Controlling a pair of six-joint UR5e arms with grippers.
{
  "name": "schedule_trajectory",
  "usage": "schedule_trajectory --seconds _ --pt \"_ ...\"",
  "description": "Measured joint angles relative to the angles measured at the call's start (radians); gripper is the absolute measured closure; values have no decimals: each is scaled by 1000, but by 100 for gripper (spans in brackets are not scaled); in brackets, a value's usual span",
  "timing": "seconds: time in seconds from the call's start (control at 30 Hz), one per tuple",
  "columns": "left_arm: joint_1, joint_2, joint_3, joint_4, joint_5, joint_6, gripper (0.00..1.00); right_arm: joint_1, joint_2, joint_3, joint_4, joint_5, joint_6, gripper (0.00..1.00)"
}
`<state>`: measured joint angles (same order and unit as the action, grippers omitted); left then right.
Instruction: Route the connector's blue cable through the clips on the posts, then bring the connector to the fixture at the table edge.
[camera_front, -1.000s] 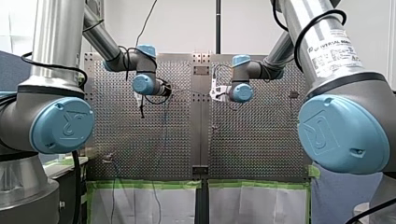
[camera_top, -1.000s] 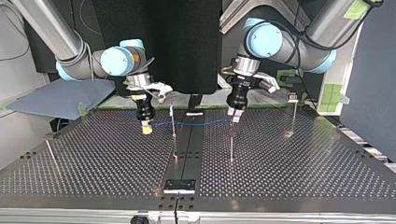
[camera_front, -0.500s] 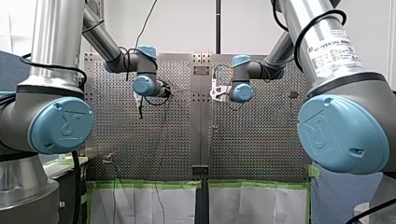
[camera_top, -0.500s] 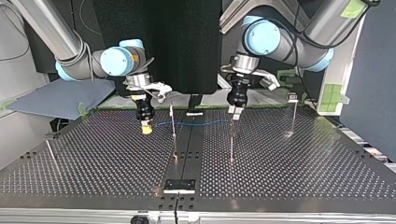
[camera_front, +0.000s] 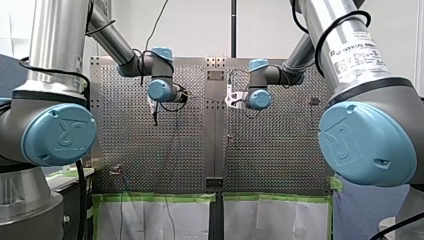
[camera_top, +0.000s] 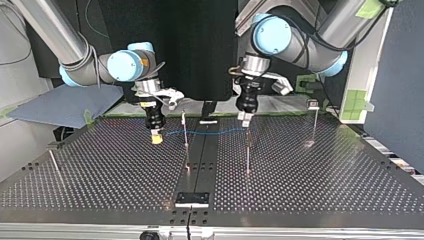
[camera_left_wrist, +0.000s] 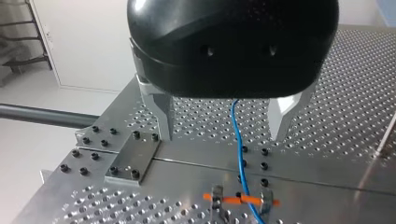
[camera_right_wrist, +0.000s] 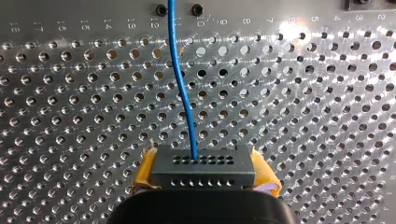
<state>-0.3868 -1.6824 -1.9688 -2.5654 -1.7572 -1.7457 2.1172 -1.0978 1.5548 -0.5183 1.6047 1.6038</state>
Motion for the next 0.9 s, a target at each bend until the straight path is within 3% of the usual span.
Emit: schedule_trajectory --seconds 0.47,0.7,0.9 --pt "-66 -97 92 -11 -68 -9 0 3 0 0 0 -2 0 100" --pt "-96 -161 156 -33 -126 -3 0 1 0 0 0 -6 1 100" --pt "-109 -182 205 -36 -173 0 0 0 0 0 0 -6 1 100"
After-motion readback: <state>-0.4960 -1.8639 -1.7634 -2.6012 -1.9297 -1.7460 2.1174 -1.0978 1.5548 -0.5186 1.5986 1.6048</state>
